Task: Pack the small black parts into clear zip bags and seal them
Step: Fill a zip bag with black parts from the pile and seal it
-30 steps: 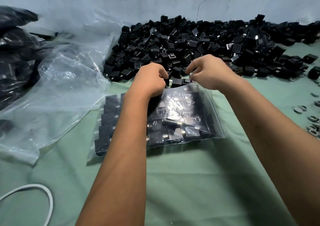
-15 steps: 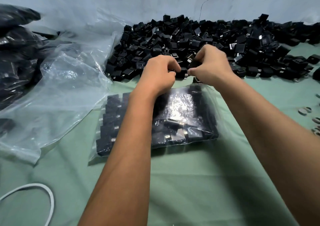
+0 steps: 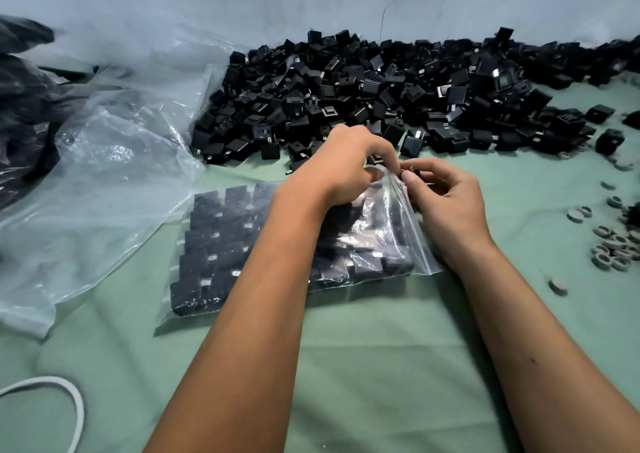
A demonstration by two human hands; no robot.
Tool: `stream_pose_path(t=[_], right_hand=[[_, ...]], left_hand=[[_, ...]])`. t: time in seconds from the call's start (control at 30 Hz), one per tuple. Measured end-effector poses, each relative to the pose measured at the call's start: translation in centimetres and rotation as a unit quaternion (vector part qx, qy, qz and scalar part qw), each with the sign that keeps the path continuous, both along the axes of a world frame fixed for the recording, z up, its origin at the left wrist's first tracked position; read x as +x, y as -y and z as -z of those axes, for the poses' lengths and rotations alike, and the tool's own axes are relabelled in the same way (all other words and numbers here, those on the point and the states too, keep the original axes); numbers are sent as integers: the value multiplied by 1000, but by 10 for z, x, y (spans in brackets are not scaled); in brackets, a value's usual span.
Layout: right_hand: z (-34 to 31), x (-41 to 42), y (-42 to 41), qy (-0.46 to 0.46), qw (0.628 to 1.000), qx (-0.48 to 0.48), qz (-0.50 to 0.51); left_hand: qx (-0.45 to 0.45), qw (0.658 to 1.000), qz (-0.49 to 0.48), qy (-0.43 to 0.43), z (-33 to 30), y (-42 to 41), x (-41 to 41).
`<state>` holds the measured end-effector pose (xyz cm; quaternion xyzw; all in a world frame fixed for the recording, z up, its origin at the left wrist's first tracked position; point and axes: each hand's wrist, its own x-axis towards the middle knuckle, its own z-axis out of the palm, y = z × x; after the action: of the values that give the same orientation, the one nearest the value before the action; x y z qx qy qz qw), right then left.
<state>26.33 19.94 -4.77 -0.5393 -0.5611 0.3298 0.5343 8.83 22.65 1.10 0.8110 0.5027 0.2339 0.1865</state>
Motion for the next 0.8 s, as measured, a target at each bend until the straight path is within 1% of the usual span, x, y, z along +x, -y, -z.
stream_pose_path(t=[0.13, 0.23, 0.3, 0.37, 0.43, 0.5, 0.57, 0.63, 0.7, 0.77, 0.8], right_hand=[[-4, -1, 3, 0, 998, 21, -67], [-8, 1, 5, 10, 995, 32, -93], [-11, 1, 8, -3, 993, 37, -111], [-11, -3, 10, -17, 986, 44, -159], [-12, -7, 12, -51, 977, 37, -204], [-12, -7, 12, -94, 975, 19, -202], [-12, -4, 11, -121, 979, 7, -165], [-13, -4, 10, -109, 984, -3, -144], [-14, -10, 12, -99, 979, -20, -178], [-14, -15, 15, -149, 965, -45, -214], [-16, -15, 16, -173, 961, -53, -210]], left_hand=[[31, 999, -24, -13, -1, 0, -5], [56, 997, -43, 28, -6, 0, -9], [59, 995, -53, 56, -9, 0, -10], [59, 995, -50, 65, -10, 2, -8], [59, 995, -42, 70, -9, 3, -7], [58, 994, -42, 79, -9, 3, -8], [55, 994, -44, 83, -8, 3, -9], [51, 994, -46, 84, -7, 2, -10], [49, 994, -45, 85, -6, 1, -10], [51, 994, -45, 85, -6, 1, -10], [51, 994, -46, 85, -6, 1, -11]])
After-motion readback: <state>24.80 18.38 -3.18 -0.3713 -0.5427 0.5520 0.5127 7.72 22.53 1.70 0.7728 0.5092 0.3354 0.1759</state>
